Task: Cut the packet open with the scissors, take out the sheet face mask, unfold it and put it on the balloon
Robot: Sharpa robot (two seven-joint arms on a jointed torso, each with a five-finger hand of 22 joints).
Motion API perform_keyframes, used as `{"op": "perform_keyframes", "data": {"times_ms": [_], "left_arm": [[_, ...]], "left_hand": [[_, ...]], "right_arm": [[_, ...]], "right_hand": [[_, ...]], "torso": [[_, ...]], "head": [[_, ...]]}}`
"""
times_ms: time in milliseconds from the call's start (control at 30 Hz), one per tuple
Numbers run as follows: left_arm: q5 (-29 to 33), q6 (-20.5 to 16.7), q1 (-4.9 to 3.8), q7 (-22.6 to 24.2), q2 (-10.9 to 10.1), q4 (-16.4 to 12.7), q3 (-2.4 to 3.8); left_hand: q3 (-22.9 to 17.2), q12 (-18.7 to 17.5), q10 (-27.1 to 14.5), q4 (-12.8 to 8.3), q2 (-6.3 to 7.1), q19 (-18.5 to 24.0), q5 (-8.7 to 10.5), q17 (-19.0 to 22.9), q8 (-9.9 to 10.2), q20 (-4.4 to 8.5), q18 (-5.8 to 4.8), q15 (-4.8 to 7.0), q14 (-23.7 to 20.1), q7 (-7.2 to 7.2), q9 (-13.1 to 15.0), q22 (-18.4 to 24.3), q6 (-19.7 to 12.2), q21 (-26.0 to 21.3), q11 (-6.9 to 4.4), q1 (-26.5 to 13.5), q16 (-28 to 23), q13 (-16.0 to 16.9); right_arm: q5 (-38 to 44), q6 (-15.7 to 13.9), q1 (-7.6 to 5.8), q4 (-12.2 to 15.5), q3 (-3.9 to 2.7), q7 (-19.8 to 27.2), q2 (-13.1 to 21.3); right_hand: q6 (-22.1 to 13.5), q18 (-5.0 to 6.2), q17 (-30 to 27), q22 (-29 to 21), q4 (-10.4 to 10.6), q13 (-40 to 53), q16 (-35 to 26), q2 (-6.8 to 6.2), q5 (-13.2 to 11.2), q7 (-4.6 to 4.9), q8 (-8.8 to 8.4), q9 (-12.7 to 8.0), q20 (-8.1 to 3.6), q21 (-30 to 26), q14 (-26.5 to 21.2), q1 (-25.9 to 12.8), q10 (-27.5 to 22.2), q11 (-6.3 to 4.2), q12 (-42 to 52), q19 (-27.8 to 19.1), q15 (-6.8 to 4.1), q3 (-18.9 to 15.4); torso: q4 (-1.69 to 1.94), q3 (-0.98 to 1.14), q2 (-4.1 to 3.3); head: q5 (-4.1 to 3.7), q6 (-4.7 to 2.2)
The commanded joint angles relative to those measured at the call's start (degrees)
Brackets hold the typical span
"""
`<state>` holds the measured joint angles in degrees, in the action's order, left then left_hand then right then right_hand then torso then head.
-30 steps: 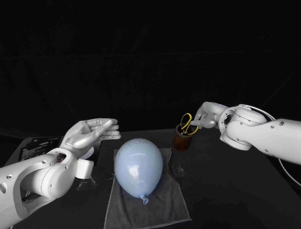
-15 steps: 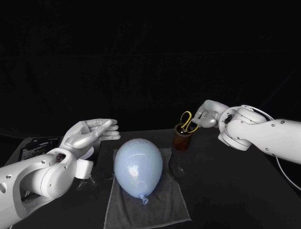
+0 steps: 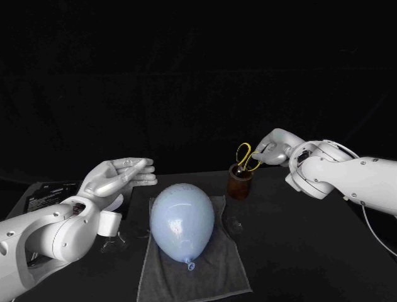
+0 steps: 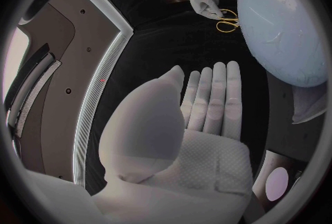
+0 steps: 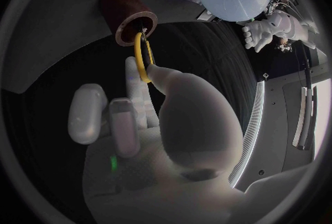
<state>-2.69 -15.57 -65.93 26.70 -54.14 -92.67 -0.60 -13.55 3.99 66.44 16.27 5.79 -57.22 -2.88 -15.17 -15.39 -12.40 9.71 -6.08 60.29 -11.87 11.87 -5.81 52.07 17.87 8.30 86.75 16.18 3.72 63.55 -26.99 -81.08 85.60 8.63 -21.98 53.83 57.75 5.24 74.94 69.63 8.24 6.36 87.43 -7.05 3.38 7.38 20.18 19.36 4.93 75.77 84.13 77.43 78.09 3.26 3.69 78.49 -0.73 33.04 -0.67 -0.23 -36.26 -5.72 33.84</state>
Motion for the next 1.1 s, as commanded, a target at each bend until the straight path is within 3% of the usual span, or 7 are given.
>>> {"op": "perform_keyframes", "data": {"times_ms": [33,233,767,967,1100], "left_arm": [[0.16,0.88,-0.09,0.13,0.10,0.09,0.07],[0.16,0.76,-0.09,0.07,0.14,0.37,0.07],[0.12,0.78,-0.20,0.07,0.84,1.38,0.07],[-0.53,2.60,-1.47,-0.57,2.20,2.88,0.07],[-2.96,4.30,-3.02,-1.49,4.06,4.94,0.07]], "left_hand": [[-0.27,-0.39,-0.16,0.12,-0.27,0.29,0.02,-0.08,0.32,-0.04,0.74,-0.17,-0.40,-0.36,-0.10,0.08,0.13,-0.19,0.37,-0.30,-0.39,-0.03],[-0.40,-0.41,-0.22,0.09,-0.31,0.32,0.02,-0.10,0.37,-0.06,0.74,-0.19,-0.43,-0.39,-0.11,0.11,0.09,-0.22,0.40,-0.22,-0.45,-0.03],[-0.79,-0.43,-0.45,-0.04,-0.28,0.40,0.02,-0.19,0.53,-0.12,0.75,-0.26,-0.55,-0.48,-0.14,0.19,-0.02,-0.32,0.49,0.08,-0.66,-0.03],[-0.86,-0.49,-1.08,0.05,0.31,0.80,0.04,-0.23,0.89,-0.32,0.68,-0.53,-1.08,-0.70,-0.23,0.39,-0.42,-0.63,0.75,-0.12,-1.16,-0.06],[-0.02,-0.48,-4.42,0.02,1.58,5.31,0.07,-0.04,2.43,-2.07,0.02,-1.71,-3.85,-1.31,-0.68,1.79,-2.70,-3.52,1.72,-1.40,-3.18,-0.07]], "right_arm": [[-3.21,-3.69,-0.15,0.19,-0.13,4.11,0.09],[-4.32,-5.18,-0.32,0.50,-0.23,5.60,0.53],[-3.94,-6.61,-2.60,2.65,-0.63,6.98,2.10],[-3.78,-6.31,-4.75,3.93,-0.87,7.40,2.55],[-4.11,-5.21,-6.35,5.23,-1.13,7.82,2.59]], "right_hand": [[1.31,-0.35,4.19,-1.38,-8.53,0.22,-0.46,-0.18,-0.47,-0.43,0.79,0.51,-0.15,-0.74,3.75,0.79,2.43,-0.78,0.77,-0.54,-0.75,6.75],[1.89,-0.29,3.66,-1.52,-10.37,0.37,-0.70,-0.75,-0.59,-0.71,1.22,0.99,-0.66,-0.94,3.61,1.17,3.51,-1.15,0.83,-0.84,-1.09,6.62],[2.14,-0.37,3.78,-1.20,-10.84,0.51,-0.69,-0.62,-0.59,-0.80,1.32,1.13,-0.77,-0.75,3.64,1.15,4.11,-1.27,0.95,-0.74,-1.23,6.60],[2.16,-0.39,3.96,-1.08,-10.89,0.53,-0.64,-0.59,-0.59,-0.83,1.33,1.14,-0.78,-0.67,3.68,1.15,4.19,-1.29,0.97,-0.68,-1.27,6.62],[2.17,-0.41,3.95,-0.99,-10.93,0.54,-0.64,-0.55,-0.59,-0.84,1.32,1.15,-0.79,-0.61,3.68,1.16,4.23,-1.31,0.97,-0.63,-1.28,6.64]], "torso": [[-0.02,0.02,-0.04],[-0.02,0.02,-0.06],[-0.05,0.01,0.21],[0.01,-0.08,0.54],[0.25,-0.23,0.89]], "head": [[-0.01,0.02],[-0.04,0.00],[-0.24,-0.26],[-0.35,-0.68],[-0.29,-0.89]]}}
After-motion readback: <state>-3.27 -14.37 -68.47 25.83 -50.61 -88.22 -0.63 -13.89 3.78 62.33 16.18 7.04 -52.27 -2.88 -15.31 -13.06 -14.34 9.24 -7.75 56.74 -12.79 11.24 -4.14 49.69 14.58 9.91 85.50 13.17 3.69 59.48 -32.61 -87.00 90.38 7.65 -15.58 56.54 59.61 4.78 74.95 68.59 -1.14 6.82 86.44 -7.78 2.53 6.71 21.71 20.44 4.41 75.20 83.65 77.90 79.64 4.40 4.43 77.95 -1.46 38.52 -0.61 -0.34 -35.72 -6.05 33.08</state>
